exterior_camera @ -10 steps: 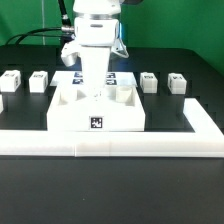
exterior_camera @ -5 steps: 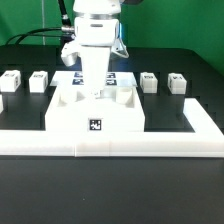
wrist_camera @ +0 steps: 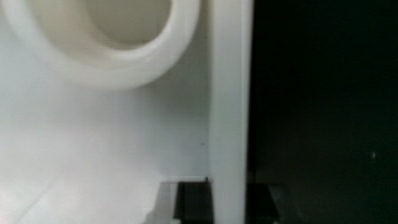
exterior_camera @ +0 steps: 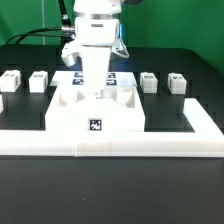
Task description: Assemble square table
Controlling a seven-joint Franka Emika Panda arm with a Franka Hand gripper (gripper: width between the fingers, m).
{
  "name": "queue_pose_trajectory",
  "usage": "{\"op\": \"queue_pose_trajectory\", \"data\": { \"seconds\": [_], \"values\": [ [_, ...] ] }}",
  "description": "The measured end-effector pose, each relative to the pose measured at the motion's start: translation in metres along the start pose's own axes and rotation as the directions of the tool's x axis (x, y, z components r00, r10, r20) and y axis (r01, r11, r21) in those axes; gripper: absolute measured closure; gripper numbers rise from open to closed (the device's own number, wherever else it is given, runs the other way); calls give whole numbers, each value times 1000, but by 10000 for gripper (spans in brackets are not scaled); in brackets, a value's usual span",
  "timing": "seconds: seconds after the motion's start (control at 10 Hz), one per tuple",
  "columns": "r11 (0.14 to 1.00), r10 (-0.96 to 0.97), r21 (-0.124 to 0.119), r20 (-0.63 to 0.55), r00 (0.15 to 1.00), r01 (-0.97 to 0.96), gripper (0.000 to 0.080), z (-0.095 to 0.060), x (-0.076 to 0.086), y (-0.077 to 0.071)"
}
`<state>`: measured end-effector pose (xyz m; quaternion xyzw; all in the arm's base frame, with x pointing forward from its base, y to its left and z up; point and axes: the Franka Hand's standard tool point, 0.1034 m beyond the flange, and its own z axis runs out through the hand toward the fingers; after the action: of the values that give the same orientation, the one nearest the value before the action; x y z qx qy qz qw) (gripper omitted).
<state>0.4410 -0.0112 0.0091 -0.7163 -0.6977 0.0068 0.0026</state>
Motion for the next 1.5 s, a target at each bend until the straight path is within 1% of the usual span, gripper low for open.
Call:
{"op": "queue_pose_trajectory", "data": {
  "seconds": [0.1, 0.2, 0.4, 0.5, 0.6, 0.8, 0.9, 1.0, 1.1, 1.2, 1.3, 1.4, 1.5],
  "values": [
    [1000, -17, -9, -10, 1000, 17, 744, -1, 13, 7],
    [1000, -8, -13, -21, 1000, 8, 744, -5, 34, 18],
    [1000, -17, -23, -39, 999, 17, 744, -7, 63, 38],
    [1000, -2, -32, -49, 999, 1, 744, -6, 75, 47],
    [1000, -5, -28, -49, 999, 4, 744, -4, 78, 51],
    [1000, -7, 11, -38, 999, 8, 744, -2, 80, 51],
    [1000, -5, 16, -36, 999, 5, 744, -2, 80, 51],
    [1000, 3, 13, -37, 999, -3, 744, -2, 79, 51],
    [1000, 5, 6, -41, 999, -5, 723, -2, 78, 50],
    [1000, 5, 7, -40, 999, -5, 723, -1, 79, 50],
    [1000, 5, 7, -40, 999, -5, 487, -1, 78, 50],
    [1000, 5, 7, -40, 999, -5, 487, -1, 78, 50],
    [1000, 5, 7, -40, 999, -5, 353, -1, 78, 50]
  ]
}}
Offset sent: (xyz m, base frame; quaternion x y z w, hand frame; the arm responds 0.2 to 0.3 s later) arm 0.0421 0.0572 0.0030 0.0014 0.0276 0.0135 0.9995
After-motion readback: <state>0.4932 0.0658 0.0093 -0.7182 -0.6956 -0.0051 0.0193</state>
